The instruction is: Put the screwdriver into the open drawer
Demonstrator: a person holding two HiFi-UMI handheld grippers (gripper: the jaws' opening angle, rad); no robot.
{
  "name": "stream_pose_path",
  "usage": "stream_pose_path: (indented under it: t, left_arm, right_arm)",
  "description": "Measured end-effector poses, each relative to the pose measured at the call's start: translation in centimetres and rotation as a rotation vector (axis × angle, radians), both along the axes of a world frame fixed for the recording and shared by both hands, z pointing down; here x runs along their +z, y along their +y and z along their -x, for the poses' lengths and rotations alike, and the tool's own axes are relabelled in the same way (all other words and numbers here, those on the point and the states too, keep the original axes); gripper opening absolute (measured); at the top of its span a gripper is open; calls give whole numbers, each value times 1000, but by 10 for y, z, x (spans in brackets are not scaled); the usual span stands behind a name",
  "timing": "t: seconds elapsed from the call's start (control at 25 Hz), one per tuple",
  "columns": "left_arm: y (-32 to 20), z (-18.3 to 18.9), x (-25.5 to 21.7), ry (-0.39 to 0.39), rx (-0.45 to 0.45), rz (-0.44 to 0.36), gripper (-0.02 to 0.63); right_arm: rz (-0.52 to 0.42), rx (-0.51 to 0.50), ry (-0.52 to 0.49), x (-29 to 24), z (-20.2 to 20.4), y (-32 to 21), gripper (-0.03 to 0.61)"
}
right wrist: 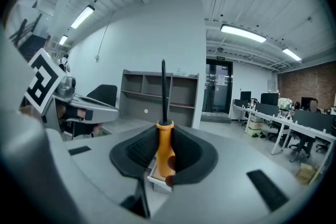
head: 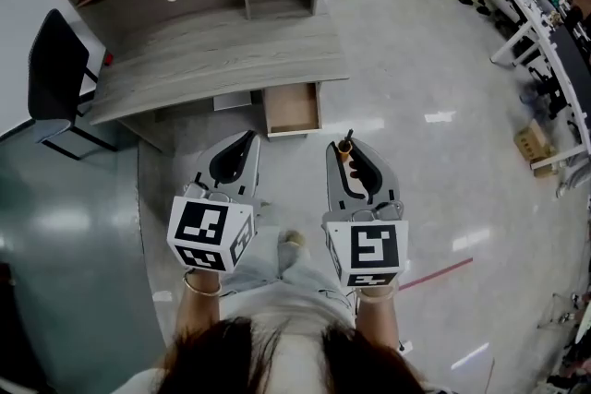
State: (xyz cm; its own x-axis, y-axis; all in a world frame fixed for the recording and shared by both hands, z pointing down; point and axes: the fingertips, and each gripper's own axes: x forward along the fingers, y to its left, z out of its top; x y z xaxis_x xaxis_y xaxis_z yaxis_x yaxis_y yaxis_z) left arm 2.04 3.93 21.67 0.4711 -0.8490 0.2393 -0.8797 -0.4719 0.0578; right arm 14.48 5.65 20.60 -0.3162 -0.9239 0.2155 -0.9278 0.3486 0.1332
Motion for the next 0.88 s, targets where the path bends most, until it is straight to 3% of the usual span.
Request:
stream_pose_path:
  t: [0.88]
  left_arm:
    - [-152, 38, 36, -4, 77, 54, 20]
  right_arm:
    - [103, 82, 48, 63, 37, -141, 89]
